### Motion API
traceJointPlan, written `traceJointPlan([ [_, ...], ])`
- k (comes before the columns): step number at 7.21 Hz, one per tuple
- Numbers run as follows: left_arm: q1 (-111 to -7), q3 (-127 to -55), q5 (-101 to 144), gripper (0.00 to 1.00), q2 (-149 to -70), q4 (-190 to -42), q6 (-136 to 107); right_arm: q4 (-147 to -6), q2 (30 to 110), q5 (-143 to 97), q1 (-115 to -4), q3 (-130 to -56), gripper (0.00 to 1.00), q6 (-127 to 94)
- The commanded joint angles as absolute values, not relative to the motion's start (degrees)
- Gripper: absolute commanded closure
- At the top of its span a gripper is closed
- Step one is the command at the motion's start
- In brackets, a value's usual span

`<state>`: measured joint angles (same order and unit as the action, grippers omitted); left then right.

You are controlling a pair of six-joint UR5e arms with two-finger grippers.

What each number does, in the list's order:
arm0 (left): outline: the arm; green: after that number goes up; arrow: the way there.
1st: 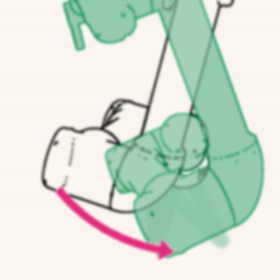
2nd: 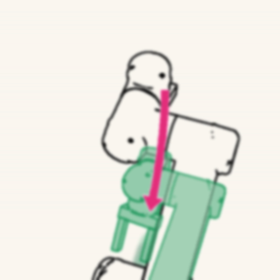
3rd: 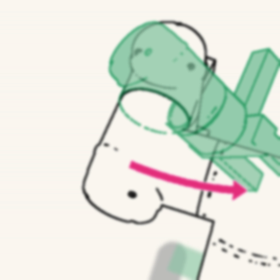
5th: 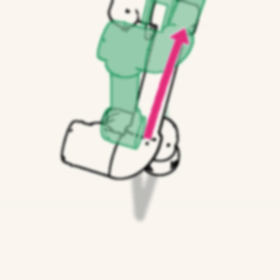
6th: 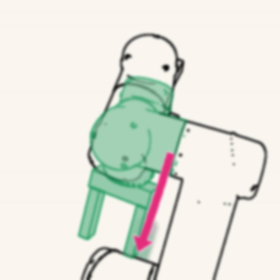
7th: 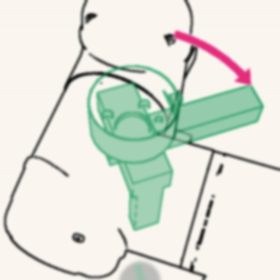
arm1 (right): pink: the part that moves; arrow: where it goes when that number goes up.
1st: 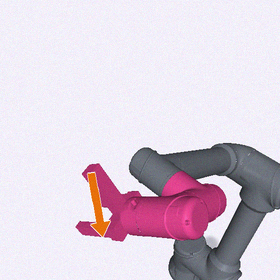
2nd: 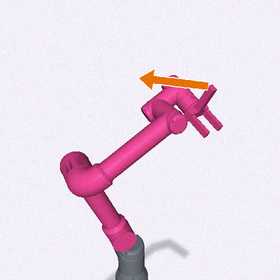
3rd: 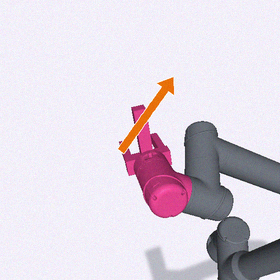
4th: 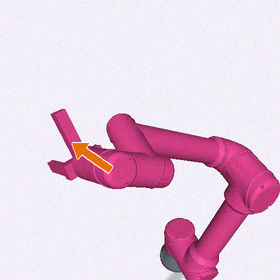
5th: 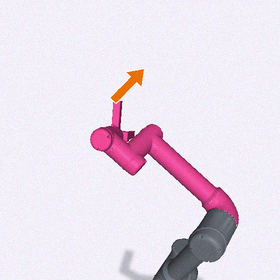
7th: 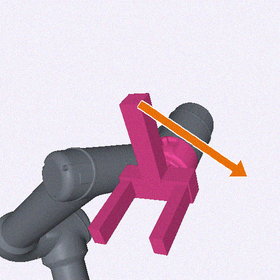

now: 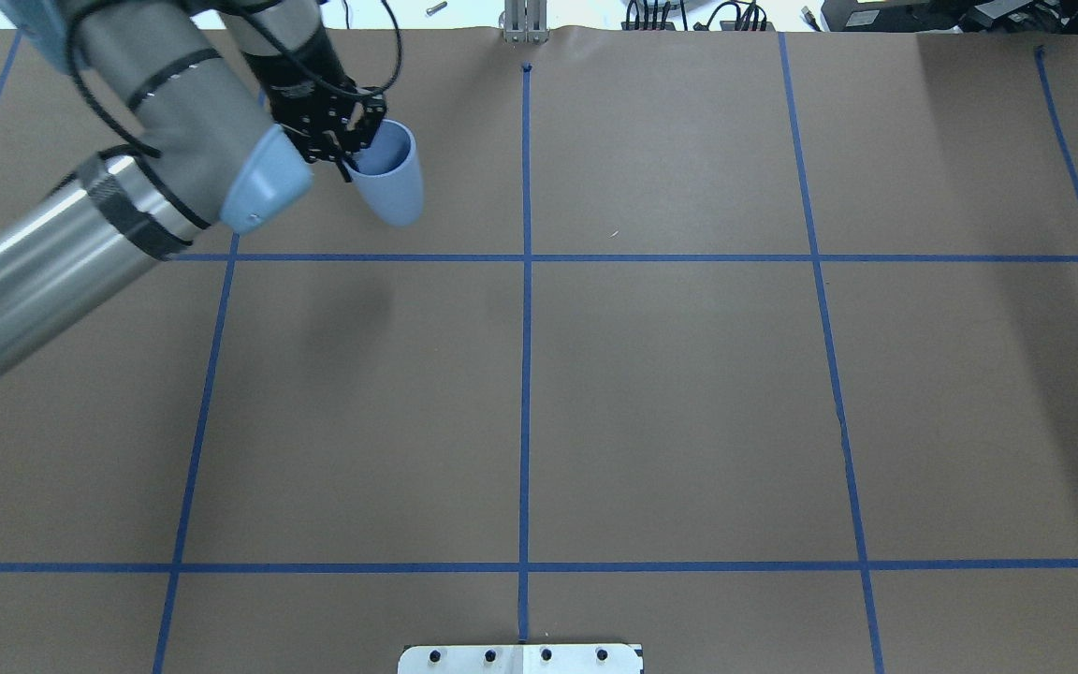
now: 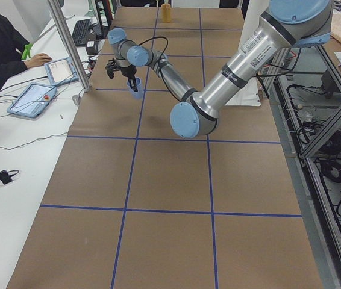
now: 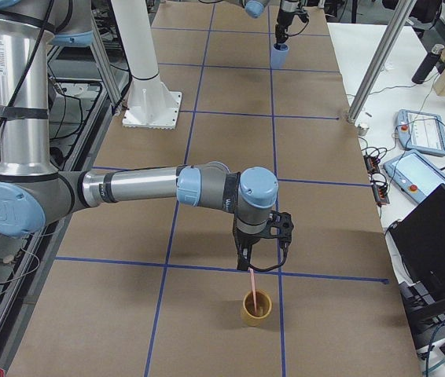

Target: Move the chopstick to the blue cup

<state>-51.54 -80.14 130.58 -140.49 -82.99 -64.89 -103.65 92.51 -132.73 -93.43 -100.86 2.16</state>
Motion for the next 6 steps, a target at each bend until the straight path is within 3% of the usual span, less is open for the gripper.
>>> traceJointPlan([
  [1,-45.9,-75.5,125.8,1.00,-144.3,-87.4,-70.0,-103.6,92.4,-132.8,-93.4,-100.4,0.00,2.0],
  [6,-41.0,-71.0,125.2,1.00,-144.6,-95.9,-71.8,-103.7,92.4,-134.0,-93.4,-99.9,0.00,1.9],
])
